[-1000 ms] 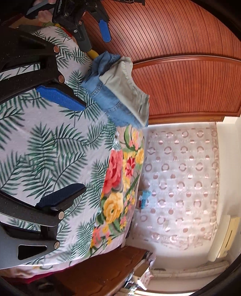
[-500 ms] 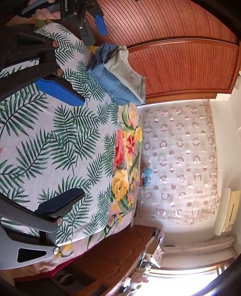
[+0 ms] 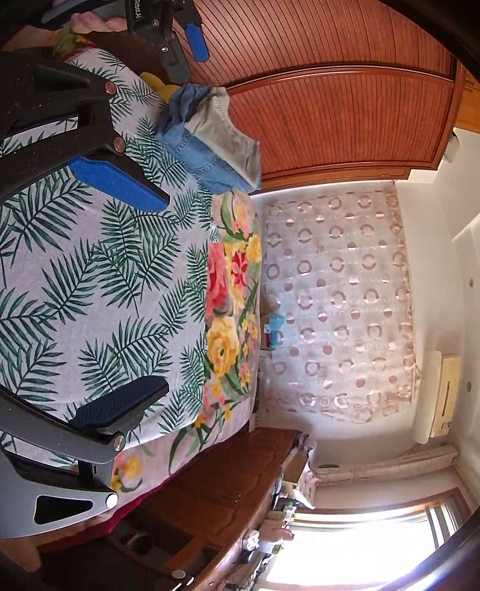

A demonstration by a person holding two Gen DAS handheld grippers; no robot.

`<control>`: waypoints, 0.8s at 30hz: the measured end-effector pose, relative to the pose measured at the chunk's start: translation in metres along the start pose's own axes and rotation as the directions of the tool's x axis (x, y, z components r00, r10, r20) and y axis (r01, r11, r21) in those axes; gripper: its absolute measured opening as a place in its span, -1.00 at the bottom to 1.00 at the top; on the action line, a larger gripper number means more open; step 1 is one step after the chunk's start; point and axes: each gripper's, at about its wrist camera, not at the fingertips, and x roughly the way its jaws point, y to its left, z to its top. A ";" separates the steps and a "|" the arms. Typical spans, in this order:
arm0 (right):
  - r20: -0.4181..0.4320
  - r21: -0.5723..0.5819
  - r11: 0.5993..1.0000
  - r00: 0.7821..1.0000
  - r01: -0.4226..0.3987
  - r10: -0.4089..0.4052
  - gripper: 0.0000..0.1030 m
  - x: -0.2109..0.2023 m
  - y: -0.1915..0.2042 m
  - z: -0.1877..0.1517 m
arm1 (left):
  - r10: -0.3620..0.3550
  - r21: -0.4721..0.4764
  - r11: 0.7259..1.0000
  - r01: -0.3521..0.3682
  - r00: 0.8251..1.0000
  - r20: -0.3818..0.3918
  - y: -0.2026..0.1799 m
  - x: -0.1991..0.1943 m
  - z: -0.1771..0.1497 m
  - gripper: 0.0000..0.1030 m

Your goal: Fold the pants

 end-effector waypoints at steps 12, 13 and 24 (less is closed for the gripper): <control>0.063 0.014 1.000 0.998 0.006 -0.007 0.84 -0.019 0.002 -0.005 | 0.011 0.015 1.000 -0.012 0.998 0.064 -0.005 -0.026 0.020 0.99; 0.064 0.012 1.000 0.998 0.007 -0.008 0.86 -0.019 0.002 -0.006 | 0.011 0.014 1.000 -0.012 0.998 0.067 -0.005 -0.028 0.020 0.99; 0.074 0.003 1.000 0.997 0.012 -0.012 0.87 -0.015 0.000 -0.008 | 0.018 0.006 1.000 -0.018 0.997 0.075 -0.001 -0.031 0.019 0.99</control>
